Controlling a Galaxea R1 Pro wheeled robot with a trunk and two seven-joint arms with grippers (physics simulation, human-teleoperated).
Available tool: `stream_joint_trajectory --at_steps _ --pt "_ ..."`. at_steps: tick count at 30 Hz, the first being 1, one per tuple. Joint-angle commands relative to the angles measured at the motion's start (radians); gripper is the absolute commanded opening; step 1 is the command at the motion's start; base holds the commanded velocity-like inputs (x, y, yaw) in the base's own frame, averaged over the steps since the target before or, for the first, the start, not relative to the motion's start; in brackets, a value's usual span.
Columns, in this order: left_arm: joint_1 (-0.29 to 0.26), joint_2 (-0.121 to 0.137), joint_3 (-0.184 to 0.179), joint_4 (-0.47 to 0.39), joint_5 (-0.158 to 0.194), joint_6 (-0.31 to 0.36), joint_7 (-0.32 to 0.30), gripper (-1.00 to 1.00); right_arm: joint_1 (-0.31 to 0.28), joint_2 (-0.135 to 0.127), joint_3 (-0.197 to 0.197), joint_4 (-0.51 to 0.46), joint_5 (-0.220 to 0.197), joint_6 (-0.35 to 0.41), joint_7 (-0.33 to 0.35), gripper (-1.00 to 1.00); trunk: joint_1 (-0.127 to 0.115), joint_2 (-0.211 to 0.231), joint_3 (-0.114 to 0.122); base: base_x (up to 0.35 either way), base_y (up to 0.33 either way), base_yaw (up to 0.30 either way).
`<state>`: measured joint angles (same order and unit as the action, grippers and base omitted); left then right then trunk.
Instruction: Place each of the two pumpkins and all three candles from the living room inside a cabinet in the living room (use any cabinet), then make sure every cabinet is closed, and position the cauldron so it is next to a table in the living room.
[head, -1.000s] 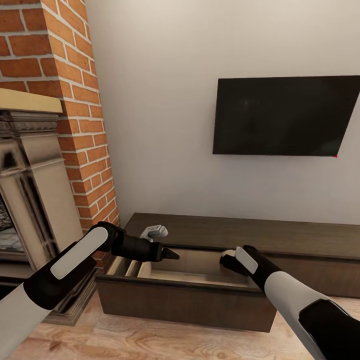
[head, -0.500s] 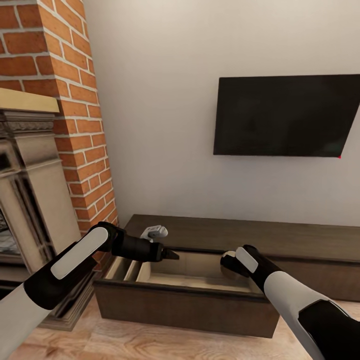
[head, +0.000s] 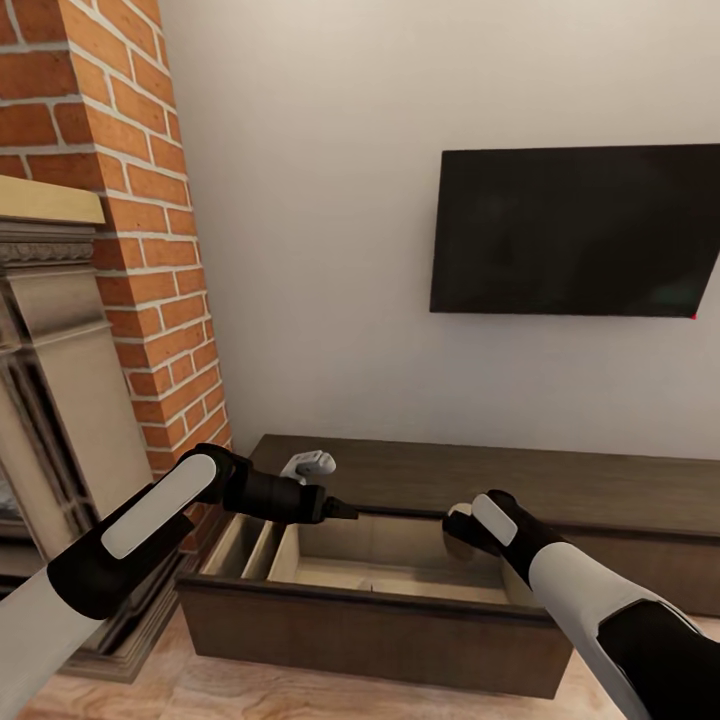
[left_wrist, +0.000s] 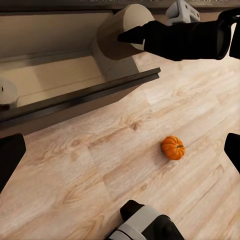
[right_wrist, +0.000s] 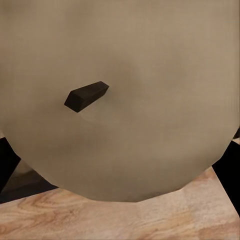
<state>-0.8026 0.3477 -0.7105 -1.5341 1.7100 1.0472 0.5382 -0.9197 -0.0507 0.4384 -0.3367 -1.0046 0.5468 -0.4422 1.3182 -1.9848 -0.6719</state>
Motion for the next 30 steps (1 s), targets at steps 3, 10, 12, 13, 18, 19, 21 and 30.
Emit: stream_joint_trajectory --at_steps 3,10,12,13,18,19,21,30 --pt "-0.001 0.001 -0.001 -0.001 0.009 0.0 0.009 1.0 -0.001 -0.002 0.008 -0.003 -0.009 0.017 -0.008 -1.0 0.0 -0.001 -0.001 0.029 0.0 0.0" --pt "-0.001 0.001 0.0 -0.001 0.01 0.0 0.009 1.0 -0.001 -0.003 0.007 -0.004 -0.009 0.029 -0.005 -1.0 0.0 -0.001 -0.001 0.007 0.0 -0.006" --pt "-0.001 0.001 0.0 0.0 0.01 0.0 0.009 1.0 -0.001 -0.003 0.007 -0.004 -0.009 0.029 -0.005 -1.0 0.0 -0.001 0.0 0.001 0.0 -0.11" --pt "-0.001 0.001 0.0 0.0 0.01 0.0 0.009 1.0 -0.001 -0.003 0.007 -0.004 -0.009 0.029 -0.005 -1.0 0.0 -0.001 0.001 0.001 0.0 -0.143" --pt "-0.001 0.001 0.0 0.0 0.01 0.0 0.009 1.0 -0.001 -0.003 0.006 -0.004 -0.009 0.03 -0.003 -1.0 0.0 -0.001 0.005 0.0 0.0 -0.158" --pt "-0.001 0.001 0.001 0.0 0.01 0.0 0.009 1.0 -0.001 -0.003 0.006 -0.004 -0.009 0.03 -0.003 -1.0 0.0 -0.001 0.005 0.0 0.0 -0.089" --pt "-0.001 0.001 0.001 0.0 0.01 0.0 0.009 1.0 -0.001 -0.003 0.006 -0.004 -0.009 0.03 -0.003 -1.0 0.0 -0.001 0.006 0.0 0.0 -0.051" --pt "-0.001 0.001 0.004 -0.001 0.01 0.0 0.009 1.0 -0.001 -0.003 0.006 -0.004 -0.009 0.03 -0.003 -1.0 0.0 -0.001 0.006 0.0 0.0 -0.013"
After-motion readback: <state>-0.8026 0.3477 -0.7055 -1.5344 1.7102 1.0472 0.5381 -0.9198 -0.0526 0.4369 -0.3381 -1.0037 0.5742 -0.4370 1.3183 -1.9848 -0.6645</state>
